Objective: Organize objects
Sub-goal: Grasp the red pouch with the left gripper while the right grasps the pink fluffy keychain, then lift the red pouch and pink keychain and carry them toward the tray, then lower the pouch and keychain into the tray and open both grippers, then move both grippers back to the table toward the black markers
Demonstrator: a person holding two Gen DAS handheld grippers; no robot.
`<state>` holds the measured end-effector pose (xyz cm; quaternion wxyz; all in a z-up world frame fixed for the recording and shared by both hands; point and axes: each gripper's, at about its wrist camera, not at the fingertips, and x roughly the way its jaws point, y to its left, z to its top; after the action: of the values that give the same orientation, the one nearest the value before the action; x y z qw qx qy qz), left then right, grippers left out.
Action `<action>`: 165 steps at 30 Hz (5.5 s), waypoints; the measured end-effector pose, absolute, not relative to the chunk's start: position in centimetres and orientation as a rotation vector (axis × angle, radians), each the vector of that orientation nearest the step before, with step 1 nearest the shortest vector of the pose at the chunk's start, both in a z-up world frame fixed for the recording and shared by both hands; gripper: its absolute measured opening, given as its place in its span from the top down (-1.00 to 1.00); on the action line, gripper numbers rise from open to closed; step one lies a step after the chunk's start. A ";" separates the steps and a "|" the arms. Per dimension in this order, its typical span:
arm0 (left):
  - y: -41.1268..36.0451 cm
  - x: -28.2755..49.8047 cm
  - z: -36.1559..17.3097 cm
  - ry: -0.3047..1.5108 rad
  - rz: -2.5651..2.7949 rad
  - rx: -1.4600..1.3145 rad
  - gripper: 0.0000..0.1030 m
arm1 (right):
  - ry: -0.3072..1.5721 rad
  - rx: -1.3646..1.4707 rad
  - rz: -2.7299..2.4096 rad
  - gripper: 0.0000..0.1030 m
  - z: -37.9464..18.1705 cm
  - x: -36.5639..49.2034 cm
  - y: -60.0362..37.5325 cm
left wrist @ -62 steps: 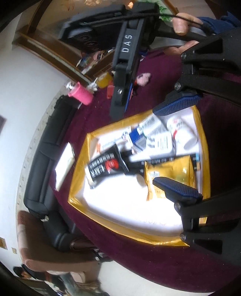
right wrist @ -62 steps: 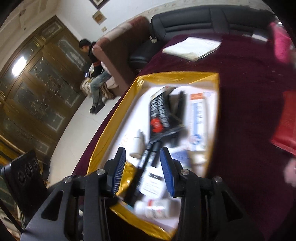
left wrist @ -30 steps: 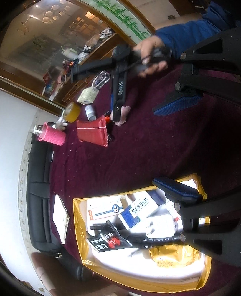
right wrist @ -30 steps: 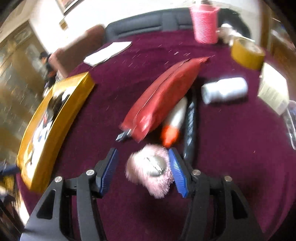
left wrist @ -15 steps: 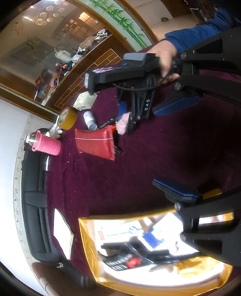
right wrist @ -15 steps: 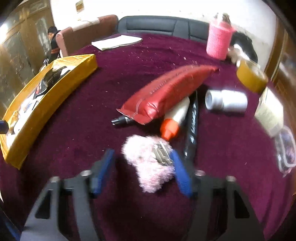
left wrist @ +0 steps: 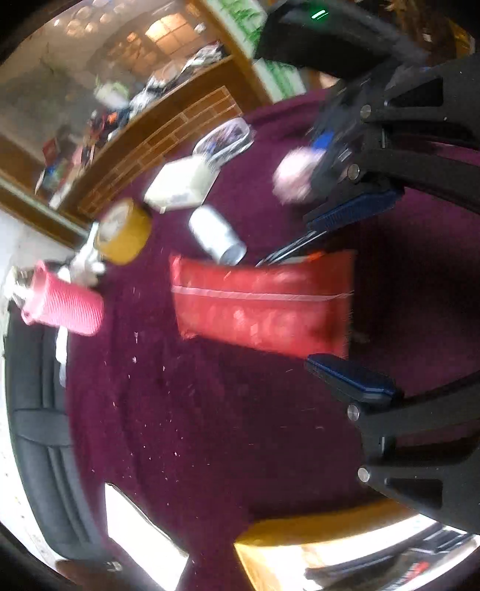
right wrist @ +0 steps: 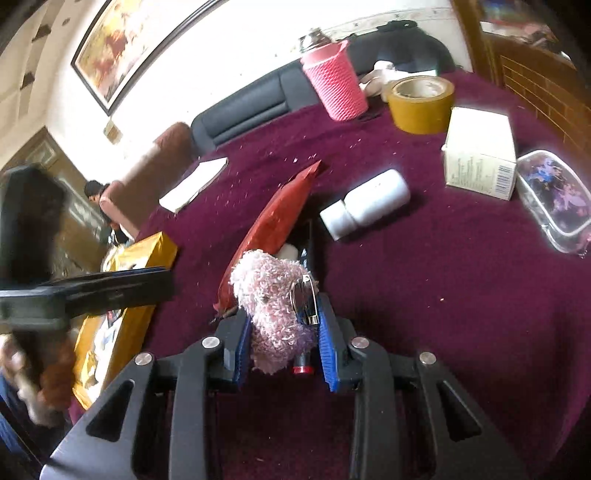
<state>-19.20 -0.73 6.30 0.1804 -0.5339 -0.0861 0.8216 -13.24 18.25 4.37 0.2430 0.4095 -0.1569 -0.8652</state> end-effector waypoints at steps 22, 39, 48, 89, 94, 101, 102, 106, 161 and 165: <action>1.6 -23.2 1.9 -0.233 2.362 -1.568 0.14 | -0.578 1.112 -2.352 0.45 4.3 -14.1 20.0; -0.8 -7.8 4.2 -0.289 2.512 -1.390 0.15 | -0.531 1.091 -2.432 0.45 4.8 -13.7 20.0; -1.0 -1.0 7.0 -0.054 2.739 -1.166 0.15 | -0.452 1.062 -2.462 0.45 5.3 -13.1 18.9; -21.8 5.1 9.0 -0.436 3.020 -1.009 0.13 | -0.197 1.045 -2.212 0.44 10.9 -5.7 -1.8; -26.5 3.5 6.7 -0.602 3.009 -1.134 0.13 | -0.100 1.074 -2.149 0.44 11.7 -6.8 -7.6; -28.4 1.7 4.4 -0.633 2.987 -1.271 0.13 | 0.000 1.162 -2.058 0.44 10.7 -9.9 -15.8; -28.5 1.5 4.1 -0.625 2.983 -1.295 0.13 | 0.008 1.178 -2.051 0.44 10.4 -10.5 -16.9; -29.3 0.5 3.3 -0.617 2.981 -1.373 0.13 | 0.047 1.228 -2.039 0.44 8.8 -12.8 -20.9; -21.5 0.2 9.1 -0.407 2.901 -1.250 -0.10 | -0.268 1.210 -2.086 0.14 9.9 -12.6 -8.8; -17.9 -0.2 9.4 -0.310 2.869 -1.252 -0.10 | -0.320 1.200 -2.113 0.14 9.8 -12.4 -4.6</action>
<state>-0.24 -17.88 9.43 -0.0019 -0.3980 -0.0985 0.9121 -12.41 -4.58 9.78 0.3387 0.4606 -0.1229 -0.8112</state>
